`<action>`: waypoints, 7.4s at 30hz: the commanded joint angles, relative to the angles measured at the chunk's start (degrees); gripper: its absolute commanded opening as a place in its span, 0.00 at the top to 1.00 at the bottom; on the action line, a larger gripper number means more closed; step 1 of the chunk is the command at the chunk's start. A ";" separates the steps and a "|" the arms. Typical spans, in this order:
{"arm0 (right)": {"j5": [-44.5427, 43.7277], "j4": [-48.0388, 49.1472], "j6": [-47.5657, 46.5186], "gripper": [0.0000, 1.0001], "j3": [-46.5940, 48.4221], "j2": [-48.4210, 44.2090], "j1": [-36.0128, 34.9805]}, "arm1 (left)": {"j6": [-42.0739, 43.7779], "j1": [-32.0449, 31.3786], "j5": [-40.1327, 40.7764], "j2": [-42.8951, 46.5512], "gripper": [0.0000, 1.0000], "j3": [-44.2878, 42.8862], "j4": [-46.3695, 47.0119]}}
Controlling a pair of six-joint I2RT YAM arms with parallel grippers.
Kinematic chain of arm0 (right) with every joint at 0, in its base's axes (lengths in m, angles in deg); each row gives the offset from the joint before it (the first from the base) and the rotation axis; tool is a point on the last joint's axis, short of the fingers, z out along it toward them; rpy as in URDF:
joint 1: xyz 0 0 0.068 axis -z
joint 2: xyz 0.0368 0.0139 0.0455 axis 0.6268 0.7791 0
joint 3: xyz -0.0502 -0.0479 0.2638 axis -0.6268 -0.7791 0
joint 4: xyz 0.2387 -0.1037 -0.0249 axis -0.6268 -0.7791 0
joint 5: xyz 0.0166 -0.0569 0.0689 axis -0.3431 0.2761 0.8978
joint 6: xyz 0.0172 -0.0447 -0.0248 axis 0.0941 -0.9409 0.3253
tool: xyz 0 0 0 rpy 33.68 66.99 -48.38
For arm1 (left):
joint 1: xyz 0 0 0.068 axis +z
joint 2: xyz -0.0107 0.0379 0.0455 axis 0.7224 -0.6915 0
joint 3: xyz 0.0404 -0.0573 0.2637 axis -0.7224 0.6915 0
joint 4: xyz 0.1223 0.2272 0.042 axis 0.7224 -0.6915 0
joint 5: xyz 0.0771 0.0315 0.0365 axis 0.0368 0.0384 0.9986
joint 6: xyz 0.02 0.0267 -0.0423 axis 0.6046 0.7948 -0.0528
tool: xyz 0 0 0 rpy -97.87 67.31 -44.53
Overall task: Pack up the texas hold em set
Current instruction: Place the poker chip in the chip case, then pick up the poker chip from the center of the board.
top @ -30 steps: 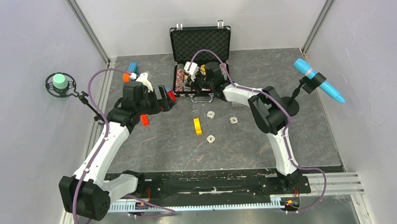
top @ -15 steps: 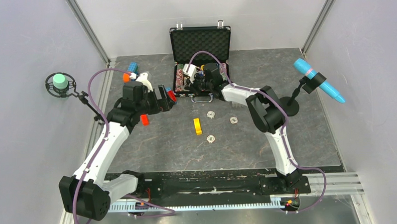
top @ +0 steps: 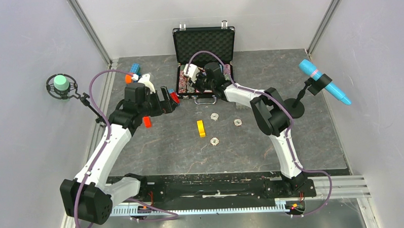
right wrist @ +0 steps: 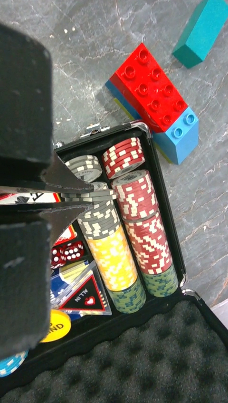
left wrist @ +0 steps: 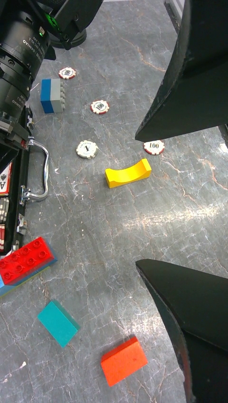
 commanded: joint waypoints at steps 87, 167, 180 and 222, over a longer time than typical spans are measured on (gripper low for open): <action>4.57 -0.52 -11.49 1.00 -0.15 -0.04 -0.45 | 3.32 0.77 -1.33 0.93 0.00 0.33 1.73; -25.38 -30.89 42.06 0.43 -20.13 -23.95 -1.17 | 2.27 1.36 -2.79 -0.58 0.00 0.46 2.09; -26.54 -34.10 42.24 0.37 -15.02 -18.29 -4.73 | 2.28 1.38 -2.88 -0.49 0.00 0.58 2.12; -29.65 -42.25 38.57 0.43 -9.74 -10.40 -7.31 | 2.27 1.38 -2.87 -0.39 0.00 0.60 2.15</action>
